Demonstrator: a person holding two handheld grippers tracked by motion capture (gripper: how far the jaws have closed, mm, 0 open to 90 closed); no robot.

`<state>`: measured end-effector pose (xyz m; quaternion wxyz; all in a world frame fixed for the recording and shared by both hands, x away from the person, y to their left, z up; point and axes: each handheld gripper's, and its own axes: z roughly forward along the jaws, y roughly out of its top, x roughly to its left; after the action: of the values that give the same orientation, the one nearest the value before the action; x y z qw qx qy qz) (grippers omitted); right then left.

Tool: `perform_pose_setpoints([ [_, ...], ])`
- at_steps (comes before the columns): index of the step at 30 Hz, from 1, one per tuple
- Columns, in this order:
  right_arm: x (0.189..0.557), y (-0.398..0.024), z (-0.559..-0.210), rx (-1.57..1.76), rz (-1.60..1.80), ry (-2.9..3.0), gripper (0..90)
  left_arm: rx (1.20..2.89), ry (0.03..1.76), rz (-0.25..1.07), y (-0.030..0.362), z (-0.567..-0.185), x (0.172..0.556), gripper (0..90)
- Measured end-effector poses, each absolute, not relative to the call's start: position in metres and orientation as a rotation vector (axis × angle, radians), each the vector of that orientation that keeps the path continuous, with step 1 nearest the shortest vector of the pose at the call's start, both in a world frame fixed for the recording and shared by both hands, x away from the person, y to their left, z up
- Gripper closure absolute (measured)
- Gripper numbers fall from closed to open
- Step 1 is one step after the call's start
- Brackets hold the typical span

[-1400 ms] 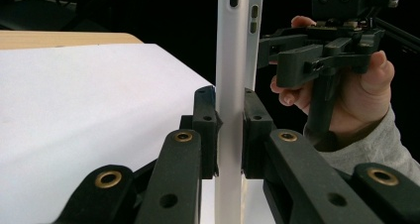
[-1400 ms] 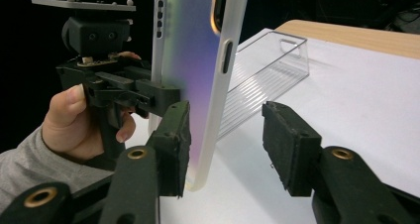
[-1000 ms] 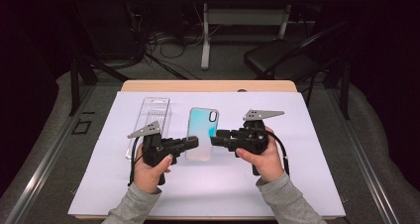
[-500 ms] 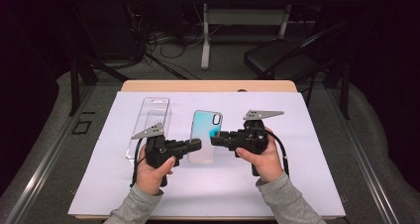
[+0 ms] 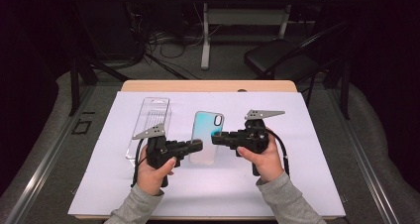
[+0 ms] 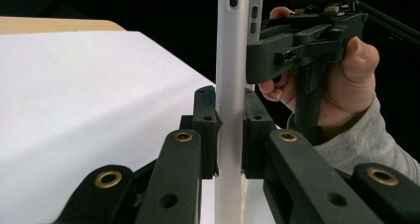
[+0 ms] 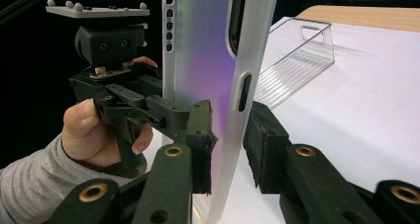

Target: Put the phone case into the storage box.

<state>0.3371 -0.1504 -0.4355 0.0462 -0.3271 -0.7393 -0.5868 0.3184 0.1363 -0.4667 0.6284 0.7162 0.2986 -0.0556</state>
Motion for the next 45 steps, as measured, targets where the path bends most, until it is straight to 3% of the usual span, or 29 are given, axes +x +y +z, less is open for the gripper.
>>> perform_pose_setpoints([
  [45,0.3420,-0.1543,-0.4393,-0.942,-1.776,-2.186,81.6,1.634,0.676,-0.139,0.1382,-0.4672,0.3179,81.9],
])
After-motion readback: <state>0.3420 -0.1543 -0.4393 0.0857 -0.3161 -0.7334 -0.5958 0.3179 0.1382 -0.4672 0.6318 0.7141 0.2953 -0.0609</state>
